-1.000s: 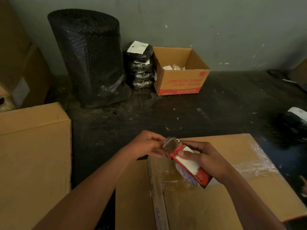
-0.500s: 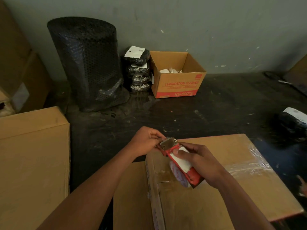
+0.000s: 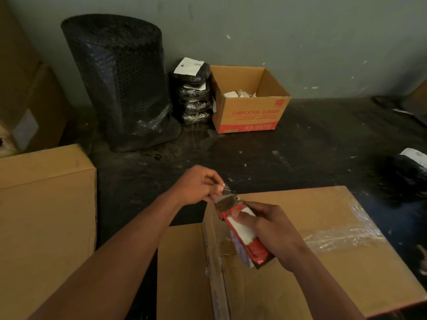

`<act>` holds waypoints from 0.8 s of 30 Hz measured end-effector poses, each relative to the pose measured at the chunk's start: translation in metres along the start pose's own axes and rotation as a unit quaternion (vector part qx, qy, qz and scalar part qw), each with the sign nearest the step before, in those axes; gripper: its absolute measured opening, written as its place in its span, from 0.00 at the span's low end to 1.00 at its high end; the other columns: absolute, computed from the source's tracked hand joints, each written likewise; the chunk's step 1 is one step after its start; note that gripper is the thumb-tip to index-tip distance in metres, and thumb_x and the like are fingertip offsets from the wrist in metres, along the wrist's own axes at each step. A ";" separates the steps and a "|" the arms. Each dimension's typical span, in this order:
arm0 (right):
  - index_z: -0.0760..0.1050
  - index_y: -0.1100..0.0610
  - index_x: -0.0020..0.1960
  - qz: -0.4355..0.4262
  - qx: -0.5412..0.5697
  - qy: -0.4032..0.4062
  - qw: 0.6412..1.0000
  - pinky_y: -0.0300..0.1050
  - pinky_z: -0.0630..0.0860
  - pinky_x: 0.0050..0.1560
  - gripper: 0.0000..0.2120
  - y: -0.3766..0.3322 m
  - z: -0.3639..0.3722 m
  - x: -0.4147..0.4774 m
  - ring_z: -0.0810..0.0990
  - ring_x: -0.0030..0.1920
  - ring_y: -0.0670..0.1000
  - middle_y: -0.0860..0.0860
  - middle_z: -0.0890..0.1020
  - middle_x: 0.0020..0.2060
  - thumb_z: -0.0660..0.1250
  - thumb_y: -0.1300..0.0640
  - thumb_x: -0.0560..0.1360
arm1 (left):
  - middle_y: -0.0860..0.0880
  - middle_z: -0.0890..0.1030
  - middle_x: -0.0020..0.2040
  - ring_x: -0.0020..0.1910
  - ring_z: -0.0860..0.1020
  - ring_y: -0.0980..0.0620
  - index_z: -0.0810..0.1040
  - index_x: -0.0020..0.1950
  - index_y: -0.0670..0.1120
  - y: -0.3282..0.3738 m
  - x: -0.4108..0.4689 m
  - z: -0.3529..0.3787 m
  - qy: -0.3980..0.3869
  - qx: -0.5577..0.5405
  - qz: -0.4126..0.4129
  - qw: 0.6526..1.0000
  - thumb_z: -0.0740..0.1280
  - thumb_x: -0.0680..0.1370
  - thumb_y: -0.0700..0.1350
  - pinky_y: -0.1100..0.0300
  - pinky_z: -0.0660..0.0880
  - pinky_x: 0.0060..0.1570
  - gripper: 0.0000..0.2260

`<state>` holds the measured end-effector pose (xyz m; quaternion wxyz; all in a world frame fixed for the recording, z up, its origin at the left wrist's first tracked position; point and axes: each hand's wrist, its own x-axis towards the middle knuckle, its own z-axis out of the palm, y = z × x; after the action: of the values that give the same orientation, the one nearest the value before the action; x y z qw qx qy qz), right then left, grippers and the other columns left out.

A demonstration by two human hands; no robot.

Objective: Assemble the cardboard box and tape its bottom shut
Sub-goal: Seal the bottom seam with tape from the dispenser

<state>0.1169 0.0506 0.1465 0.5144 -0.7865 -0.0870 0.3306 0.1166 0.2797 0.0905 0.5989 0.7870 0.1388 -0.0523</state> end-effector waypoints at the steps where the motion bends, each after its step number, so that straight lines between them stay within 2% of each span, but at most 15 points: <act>1: 0.86 0.48 0.56 0.002 0.005 0.001 1.000 0.40 0.80 0.39 0.07 0.000 0.000 -0.001 0.87 0.41 0.49 0.50 0.89 0.43 0.72 0.51 0.79 | 0.43 0.87 0.43 0.44 0.86 0.46 0.84 0.51 0.41 0.000 0.000 0.001 0.001 -0.007 0.004 1.000 0.72 0.78 0.37 0.51 0.84 0.47 0.03; 5: 0.86 0.47 0.55 0.020 0.034 -0.011 0.999 0.42 0.79 0.41 0.07 -0.003 -0.003 -0.006 0.88 0.41 0.50 0.51 0.89 0.43 0.72 0.51 0.79 | 0.41 0.86 0.42 0.43 0.86 0.46 0.84 0.52 0.41 -0.002 0.001 -0.001 0.002 -0.063 -0.001 0.998 0.75 0.75 0.35 0.47 0.84 0.49 0.07; 9: 0.86 0.48 0.56 0.036 0.035 -0.008 0.999 0.41 0.79 0.40 0.07 -0.003 0.001 -0.008 0.88 0.41 0.49 0.51 0.89 0.43 0.72 0.51 0.79 | 0.39 0.86 0.43 0.43 0.86 0.46 0.85 0.50 0.40 -0.005 0.007 0.001 -0.004 -0.036 0.004 0.999 0.76 0.75 0.36 0.48 0.84 0.49 0.05; 12: 0.86 0.48 0.55 0.039 0.028 -0.002 0.999 0.39 0.79 0.38 0.07 -0.007 0.005 -0.009 0.88 0.40 0.48 0.50 0.89 0.42 0.71 0.53 0.80 | 0.40 0.86 0.42 0.41 0.86 0.48 0.85 0.48 0.40 -0.006 0.012 0.002 -0.003 -0.017 0.009 1.000 0.76 0.75 0.36 0.52 0.84 0.47 0.04; 17: 0.86 0.47 0.55 0.059 0.003 0.011 0.998 0.49 0.83 0.50 0.07 -0.009 0.005 -0.005 0.89 0.44 0.51 0.48 0.90 0.42 0.72 0.49 0.79 | 0.44 0.87 0.40 0.40 0.86 0.51 0.86 0.47 0.42 -0.004 0.021 0.006 -0.009 0.011 0.014 1.000 0.75 0.75 0.36 0.59 0.82 0.41 0.03; 21: 0.86 0.49 0.54 0.102 0.020 -0.027 0.994 0.46 0.82 0.44 0.07 -0.016 0.001 -0.008 0.88 0.41 0.51 0.51 0.90 0.41 0.73 0.49 0.78 | 0.46 0.86 0.42 0.42 0.85 0.53 0.86 0.45 0.45 -0.011 0.028 -0.008 0.026 0.045 0.007 0.999 0.75 0.76 0.37 0.61 0.80 0.41 0.04; 24: 0.86 0.46 0.52 0.105 0.014 -0.030 0.994 0.47 0.82 0.47 0.06 -0.016 0.004 -0.010 0.89 0.44 0.52 0.49 0.89 0.41 0.73 0.48 0.78 | 0.48 0.86 0.40 0.40 0.84 0.55 0.85 0.45 0.45 -0.013 0.035 -0.017 -0.002 0.042 -0.010 0.999 0.75 0.76 0.37 0.61 0.80 0.41 0.04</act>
<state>0.1099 0.0566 0.1635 0.4849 -0.7737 -0.0142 0.4075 0.1450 0.3044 0.0749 0.5648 0.8100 0.1436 -0.0657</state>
